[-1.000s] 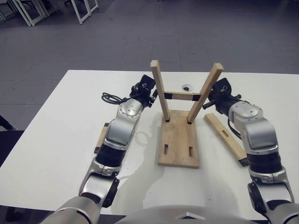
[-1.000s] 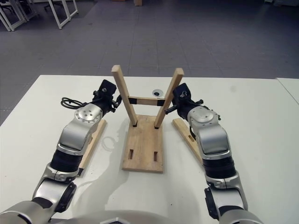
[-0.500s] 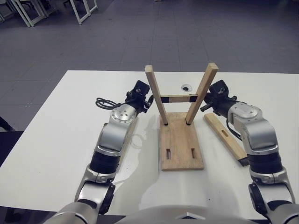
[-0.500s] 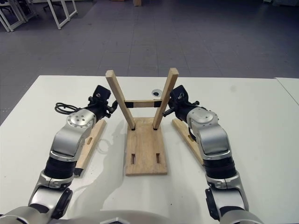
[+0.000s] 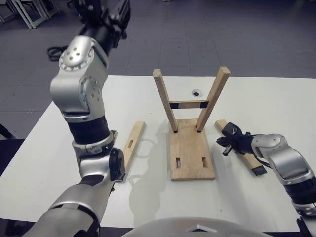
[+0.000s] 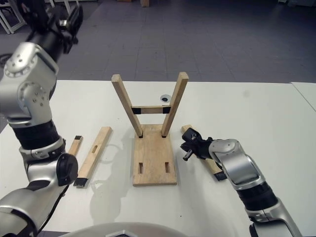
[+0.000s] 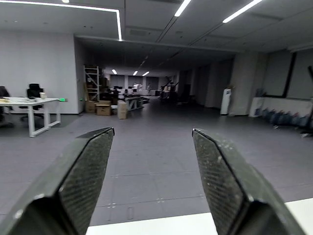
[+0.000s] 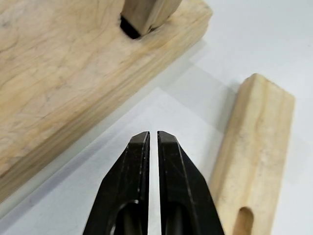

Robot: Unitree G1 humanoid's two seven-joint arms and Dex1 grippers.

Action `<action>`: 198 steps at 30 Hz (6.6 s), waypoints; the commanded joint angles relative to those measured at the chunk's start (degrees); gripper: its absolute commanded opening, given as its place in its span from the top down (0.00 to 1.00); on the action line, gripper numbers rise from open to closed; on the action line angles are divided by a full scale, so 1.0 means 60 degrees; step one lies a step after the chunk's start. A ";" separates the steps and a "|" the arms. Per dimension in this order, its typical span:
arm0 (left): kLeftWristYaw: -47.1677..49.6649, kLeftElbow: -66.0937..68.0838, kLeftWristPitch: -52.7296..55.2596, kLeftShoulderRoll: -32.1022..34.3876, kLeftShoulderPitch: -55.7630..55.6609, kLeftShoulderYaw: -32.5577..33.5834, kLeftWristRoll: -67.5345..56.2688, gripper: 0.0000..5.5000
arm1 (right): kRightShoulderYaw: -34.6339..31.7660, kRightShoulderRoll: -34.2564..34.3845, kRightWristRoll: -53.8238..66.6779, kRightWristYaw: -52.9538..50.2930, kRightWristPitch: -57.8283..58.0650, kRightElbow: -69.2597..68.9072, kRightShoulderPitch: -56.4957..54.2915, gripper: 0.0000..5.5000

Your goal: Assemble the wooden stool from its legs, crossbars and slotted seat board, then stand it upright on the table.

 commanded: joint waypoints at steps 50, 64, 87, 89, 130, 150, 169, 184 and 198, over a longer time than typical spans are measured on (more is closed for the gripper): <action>0.0288 -0.1063 0.1344 -0.1013 0.3490 -0.0110 -0.3350 0.46 | 0.0811 0.0545 -0.0329 -0.0196 -0.0770 0.0512 0.0246 0.95; -0.0249 -0.1696 0.1077 0.2356 0.5623 -0.0472 -0.2175 0.46 | -0.0351 0.0954 -0.0349 -0.1257 -0.0695 0.0918 -0.0690 0.95; -0.1451 -0.2338 -0.5078 0.1411 1.4027 -0.0115 -0.0184 0.52 | -0.3020 0.3189 0.0602 -0.3504 -0.2583 -0.0379 0.1761 0.77; -0.1764 -0.1678 -0.5283 0.1541 1.3789 0.0042 -0.0266 0.52 | -0.3007 0.3155 0.0608 -0.3462 -0.2570 -0.0355 0.1684 0.77; -0.3206 -0.3913 -0.1034 0.2667 1.0289 0.1197 -0.7629 0.92 | -0.5779 0.2027 0.7888 -0.0224 0.2696 -0.0901 0.0554 0.48; -0.3787 -0.3178 0.0510 0.2688 0.8272 -0.2098 -0.9814 0.92 | -0.5207 0.4199 1.3809 -0.3772 0.3387 0.0995 -0.2517 0.38; -0.3820 -0.2677 0.0512 0.2919 0.8241 -0.1824 -1.0386 0.92 | -0.4951 0.2666 1.4920 -0.2343 0.3228 0.1345 -0.2588 0.92; -0.4767 -0.2199 0.0397 0.3995 0.8777 -0.0973 -0.9394 0.72 | -0.5369 0.1351 1.1952 -0.1203 0.2024 0.2072 -0.1709 0.93; -0.1274 -0.1754 -0.2238 0.2919 1.0082 -0.2708 -0.2256 0.72 | -0.5218 -0.1492 0.7087 0.1853 -0.0109 0.5129 -0.0451 0.93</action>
